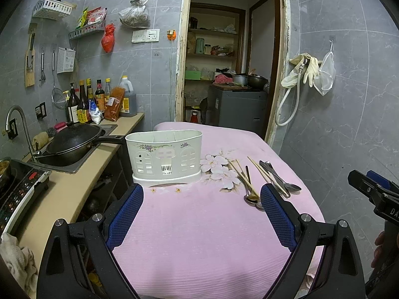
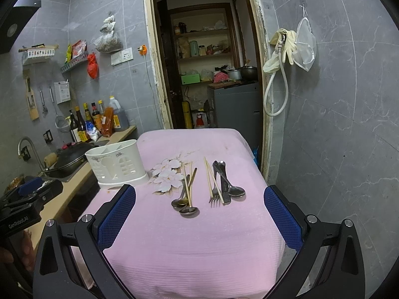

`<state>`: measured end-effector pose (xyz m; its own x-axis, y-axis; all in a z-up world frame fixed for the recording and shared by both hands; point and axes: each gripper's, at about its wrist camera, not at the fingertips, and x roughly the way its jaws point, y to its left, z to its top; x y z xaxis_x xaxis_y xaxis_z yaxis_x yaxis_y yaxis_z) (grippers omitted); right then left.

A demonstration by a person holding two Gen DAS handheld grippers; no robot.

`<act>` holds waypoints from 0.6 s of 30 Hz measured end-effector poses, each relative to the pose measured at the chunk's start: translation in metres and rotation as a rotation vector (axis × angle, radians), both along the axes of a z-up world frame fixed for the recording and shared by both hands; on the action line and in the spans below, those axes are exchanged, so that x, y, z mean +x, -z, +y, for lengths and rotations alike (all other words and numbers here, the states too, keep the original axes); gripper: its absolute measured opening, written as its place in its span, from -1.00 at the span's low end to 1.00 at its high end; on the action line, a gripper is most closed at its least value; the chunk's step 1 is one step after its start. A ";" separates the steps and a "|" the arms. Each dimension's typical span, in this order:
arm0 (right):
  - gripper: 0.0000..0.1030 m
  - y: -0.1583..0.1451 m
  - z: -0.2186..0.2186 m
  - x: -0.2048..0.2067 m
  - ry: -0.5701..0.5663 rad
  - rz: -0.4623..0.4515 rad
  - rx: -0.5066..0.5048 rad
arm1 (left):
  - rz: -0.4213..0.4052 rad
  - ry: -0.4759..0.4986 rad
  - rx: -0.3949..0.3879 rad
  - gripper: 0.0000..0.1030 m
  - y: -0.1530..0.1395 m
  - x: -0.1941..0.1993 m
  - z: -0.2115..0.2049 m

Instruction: Organize utensils

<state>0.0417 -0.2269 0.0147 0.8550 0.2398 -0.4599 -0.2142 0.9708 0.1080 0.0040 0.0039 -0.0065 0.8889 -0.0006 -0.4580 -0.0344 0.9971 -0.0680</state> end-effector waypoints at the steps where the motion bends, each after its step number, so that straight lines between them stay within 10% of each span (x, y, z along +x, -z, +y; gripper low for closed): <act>1: 1.00 0.000 0.000 0.000 0.000 0.000 0.000 | 0.001 0.000 0.000 0.78 0.000 0.000 0.000; 18: 1.00 0.000 0.002 0.001 0.001 0.001 -0.002 | -0.002 0.004 -0.001 0.78 0.002 0.002 -0.001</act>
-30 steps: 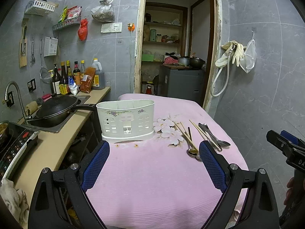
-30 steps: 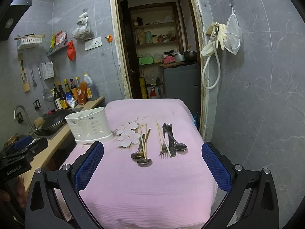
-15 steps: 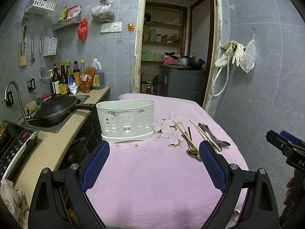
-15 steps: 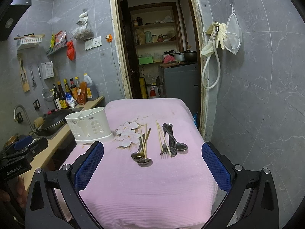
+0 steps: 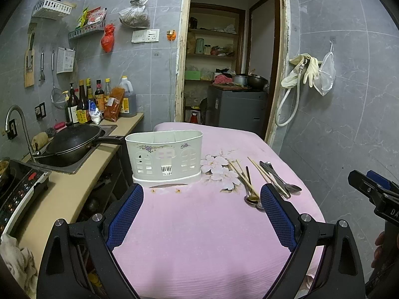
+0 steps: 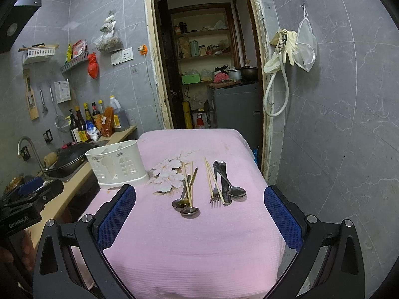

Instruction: Organize utensils

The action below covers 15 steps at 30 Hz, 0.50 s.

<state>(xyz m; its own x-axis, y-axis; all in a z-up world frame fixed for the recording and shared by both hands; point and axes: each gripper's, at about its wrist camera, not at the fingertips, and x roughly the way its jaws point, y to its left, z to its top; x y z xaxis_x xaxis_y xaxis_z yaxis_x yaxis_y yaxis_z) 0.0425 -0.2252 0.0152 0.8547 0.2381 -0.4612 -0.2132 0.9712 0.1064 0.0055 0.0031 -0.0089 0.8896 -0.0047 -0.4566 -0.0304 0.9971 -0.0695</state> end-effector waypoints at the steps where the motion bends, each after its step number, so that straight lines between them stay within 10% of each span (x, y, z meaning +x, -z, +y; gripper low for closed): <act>1: 1.00 0.000 0.000 0.000 0.000 0.000 0.001 | 0.000 0.002 0.000 0.78 0.000 0.000 0.000; 15: 1.00 0.001 0.000 0.001 0.000 0.000 0.000 | -0.002 0.003 0.000 0.78 -0.003 -0.001 0.001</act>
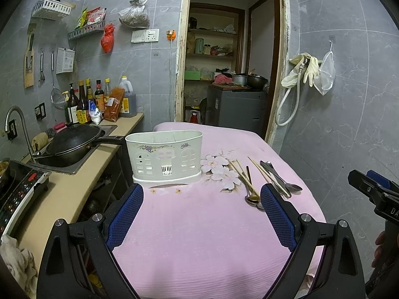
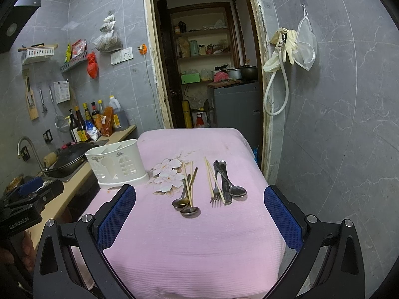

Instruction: Organize utensils

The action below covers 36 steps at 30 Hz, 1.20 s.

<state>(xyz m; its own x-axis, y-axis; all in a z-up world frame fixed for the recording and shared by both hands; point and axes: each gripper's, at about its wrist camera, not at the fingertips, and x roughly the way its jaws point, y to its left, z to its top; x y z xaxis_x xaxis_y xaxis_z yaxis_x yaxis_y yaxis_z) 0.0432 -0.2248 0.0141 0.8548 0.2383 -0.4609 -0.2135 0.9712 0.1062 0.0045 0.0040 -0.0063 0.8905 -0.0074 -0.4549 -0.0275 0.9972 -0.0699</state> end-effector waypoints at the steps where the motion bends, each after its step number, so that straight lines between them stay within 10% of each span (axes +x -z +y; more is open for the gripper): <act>1: 1.00 0.000 0.000 0.000 0.000 0.000 0.000 | 0.000 0.000 0.000 0.78 0.000 0.000 0.000; 36: 1.00 0.005 0.021 0.010 0.024 -0.005 -0.052 | 0.023 0.022 0.009 0.78 0.001 0.018 0.010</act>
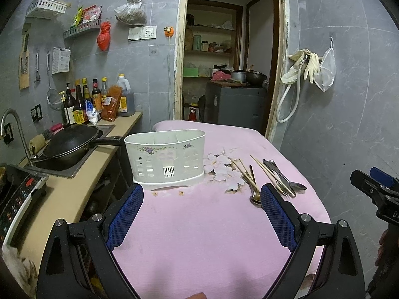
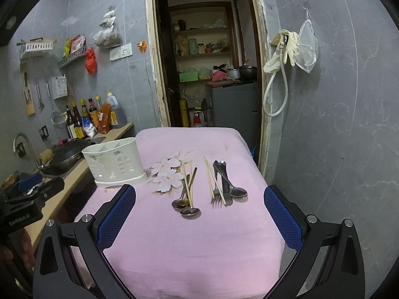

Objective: Organize utensils
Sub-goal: 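Move both grippers down toward the row of utensils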

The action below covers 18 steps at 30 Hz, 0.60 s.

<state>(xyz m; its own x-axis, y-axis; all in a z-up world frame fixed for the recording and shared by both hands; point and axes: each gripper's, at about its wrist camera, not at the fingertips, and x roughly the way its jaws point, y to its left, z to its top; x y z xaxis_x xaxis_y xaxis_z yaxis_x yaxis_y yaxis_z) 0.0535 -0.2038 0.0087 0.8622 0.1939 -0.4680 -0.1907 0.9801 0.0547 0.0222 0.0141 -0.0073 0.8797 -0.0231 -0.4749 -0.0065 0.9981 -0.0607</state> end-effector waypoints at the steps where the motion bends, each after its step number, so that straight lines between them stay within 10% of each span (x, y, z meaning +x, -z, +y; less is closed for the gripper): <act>1: 1.00 -0.001 0.001 0.001 0.009 -0.005 -0.003 | -0.002 0.003 0.003 0.78 -0.001 0.003 0.001; 18: 1.00 -0.005 -0.012 0.081 0.043 -0.048 -0.057 | -0.055 0.015 0.019 0.78 -0.003 0.096 -0.017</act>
<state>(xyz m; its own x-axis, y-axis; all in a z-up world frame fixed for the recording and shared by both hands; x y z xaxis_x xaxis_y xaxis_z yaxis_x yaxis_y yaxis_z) 0.1347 -0.2155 0.0136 0.8909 0.1306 -0.4350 -0.1499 0.9887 -0.0100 0.1187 -0.0032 -0.0040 0.9041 -0.0279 -0.4264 0.0112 0.9991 -0.0417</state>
